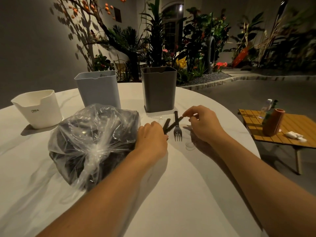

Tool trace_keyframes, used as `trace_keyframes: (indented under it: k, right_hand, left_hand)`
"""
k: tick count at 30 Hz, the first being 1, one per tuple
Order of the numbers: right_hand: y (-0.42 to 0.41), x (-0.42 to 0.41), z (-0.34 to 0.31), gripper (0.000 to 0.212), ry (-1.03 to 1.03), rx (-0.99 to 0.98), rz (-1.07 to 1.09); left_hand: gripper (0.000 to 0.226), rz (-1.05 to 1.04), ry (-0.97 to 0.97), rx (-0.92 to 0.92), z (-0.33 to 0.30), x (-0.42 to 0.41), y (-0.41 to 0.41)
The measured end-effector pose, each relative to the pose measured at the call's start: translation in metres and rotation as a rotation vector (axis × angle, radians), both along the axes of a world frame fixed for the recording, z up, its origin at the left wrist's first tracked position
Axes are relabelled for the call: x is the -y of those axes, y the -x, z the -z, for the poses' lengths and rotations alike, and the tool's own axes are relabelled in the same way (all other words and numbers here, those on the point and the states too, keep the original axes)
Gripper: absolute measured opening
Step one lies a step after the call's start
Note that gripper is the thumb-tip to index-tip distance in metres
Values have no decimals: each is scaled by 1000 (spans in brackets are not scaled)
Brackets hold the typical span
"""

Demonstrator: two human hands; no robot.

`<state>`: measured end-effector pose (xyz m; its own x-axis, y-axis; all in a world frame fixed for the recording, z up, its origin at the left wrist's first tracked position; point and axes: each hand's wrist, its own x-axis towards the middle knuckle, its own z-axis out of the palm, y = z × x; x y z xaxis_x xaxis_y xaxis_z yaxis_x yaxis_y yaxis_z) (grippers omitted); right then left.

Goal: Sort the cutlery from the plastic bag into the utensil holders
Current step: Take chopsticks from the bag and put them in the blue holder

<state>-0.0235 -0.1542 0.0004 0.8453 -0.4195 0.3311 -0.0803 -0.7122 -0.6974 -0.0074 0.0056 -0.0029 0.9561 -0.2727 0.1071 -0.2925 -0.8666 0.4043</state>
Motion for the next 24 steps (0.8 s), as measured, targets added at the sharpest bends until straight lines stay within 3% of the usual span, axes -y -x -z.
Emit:
trace_keyframes:
  k: [4, 10, 18, 24]
  right_hand:
    - [3, 1, 5, 22, 101, -83, -3]
    - [5, -9, 6, 49, 324, -213, -214]
    - [2, -16, 8, 38, 595, -111, -277]
    - [3, -22, 6, 35, 862, 33, -271]
  left_hand:
    - [35, 7, -11, 19, 0, 0, 1]
    - [33, 91, -143, 229, 8, 1, 9]
    - [41, 171, -303, 313, -1, 0, 12]
    - [31, 157, -174, 280, -11, -3, 15]
